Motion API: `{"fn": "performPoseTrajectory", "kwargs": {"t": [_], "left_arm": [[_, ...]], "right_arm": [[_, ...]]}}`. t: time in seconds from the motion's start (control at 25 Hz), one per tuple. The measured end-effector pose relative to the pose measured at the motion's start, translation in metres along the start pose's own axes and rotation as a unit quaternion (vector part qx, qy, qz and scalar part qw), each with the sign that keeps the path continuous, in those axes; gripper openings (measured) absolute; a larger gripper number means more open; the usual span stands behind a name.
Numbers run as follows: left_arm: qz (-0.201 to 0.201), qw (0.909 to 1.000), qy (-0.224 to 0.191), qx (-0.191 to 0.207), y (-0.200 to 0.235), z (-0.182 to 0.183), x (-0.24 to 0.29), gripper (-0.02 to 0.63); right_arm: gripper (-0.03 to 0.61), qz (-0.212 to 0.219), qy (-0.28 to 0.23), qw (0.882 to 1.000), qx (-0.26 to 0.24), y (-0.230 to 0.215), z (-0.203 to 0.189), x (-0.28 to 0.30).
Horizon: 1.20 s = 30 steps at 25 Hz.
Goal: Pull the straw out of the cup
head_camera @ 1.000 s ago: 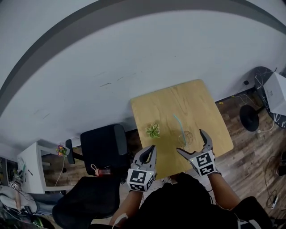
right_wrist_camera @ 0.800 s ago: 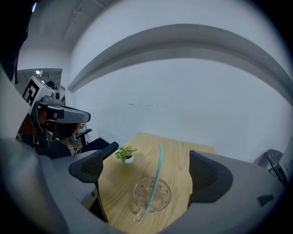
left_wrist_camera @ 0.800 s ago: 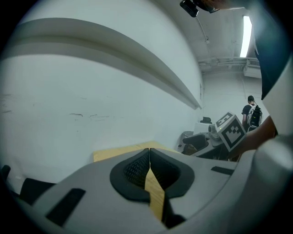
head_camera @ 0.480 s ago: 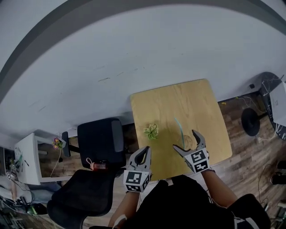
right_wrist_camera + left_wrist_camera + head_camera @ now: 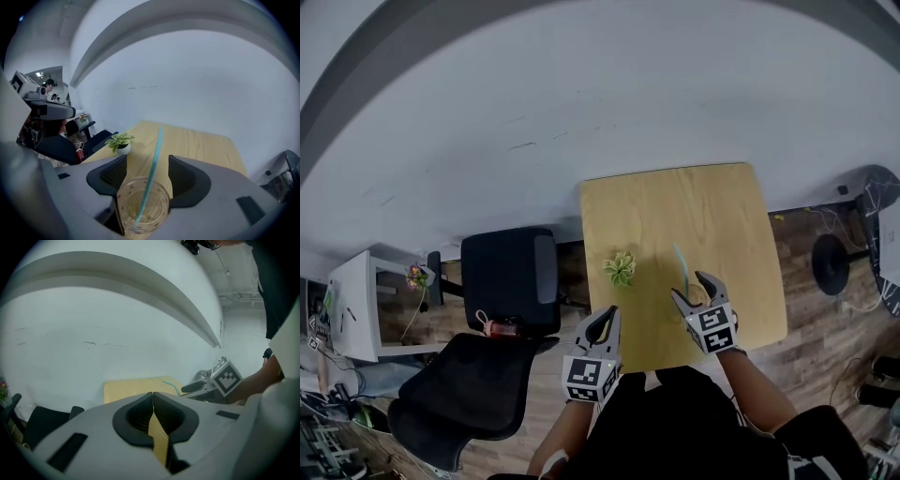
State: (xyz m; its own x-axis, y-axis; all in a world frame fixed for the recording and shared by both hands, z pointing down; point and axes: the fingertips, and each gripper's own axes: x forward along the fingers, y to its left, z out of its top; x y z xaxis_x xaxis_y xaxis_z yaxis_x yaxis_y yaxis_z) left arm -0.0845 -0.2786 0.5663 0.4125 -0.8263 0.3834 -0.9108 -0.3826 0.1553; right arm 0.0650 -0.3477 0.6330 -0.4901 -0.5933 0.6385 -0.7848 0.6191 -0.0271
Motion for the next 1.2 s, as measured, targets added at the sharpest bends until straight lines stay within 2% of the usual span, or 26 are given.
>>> {"fn": "performPoseTrajectory", "kwargs": {"t": [0.16, 0.36, 0.76, 1.0, 1.2], "left_arm": [[0.009, 0.9999, 0.003, -0.009, 0.001, -0.004, 0.002, 0.020], [0.015, 0.9998, 0.006, -0.008, 0.003, -0.004, 0.002, 0.020], [0.018, 0.9998, 0.004, -0.010, 0.000, -0.001, 0.003, 0.020], [0.030, 0.9992, 0.002, -0.026, 0.008, -0.002, -0.003, 0.020], [0.026, 0.9993, -0.001, -0.025, 0.012, 0.000, -0.007, 0.020]], "right_arm": [[0.226, 0.005, 0.015, 1.000, 0.006, -0.004, -0.005, 0.010], [0.191, -0.003, 0.012, 1.000, 0.000, -0.007, -0.004, 0.013], [0.054, -0.022, 0.009, 1.000, 0.014, -0.018, -0.011, 0.013], [0.051, -0.029, 0.002, 0.999, 0.028, -0.020, -0.007, 0.008], [0.051, -0.036, -0.020, 0.999, 0.034, -0.019, 0.004, 0.000]]}}
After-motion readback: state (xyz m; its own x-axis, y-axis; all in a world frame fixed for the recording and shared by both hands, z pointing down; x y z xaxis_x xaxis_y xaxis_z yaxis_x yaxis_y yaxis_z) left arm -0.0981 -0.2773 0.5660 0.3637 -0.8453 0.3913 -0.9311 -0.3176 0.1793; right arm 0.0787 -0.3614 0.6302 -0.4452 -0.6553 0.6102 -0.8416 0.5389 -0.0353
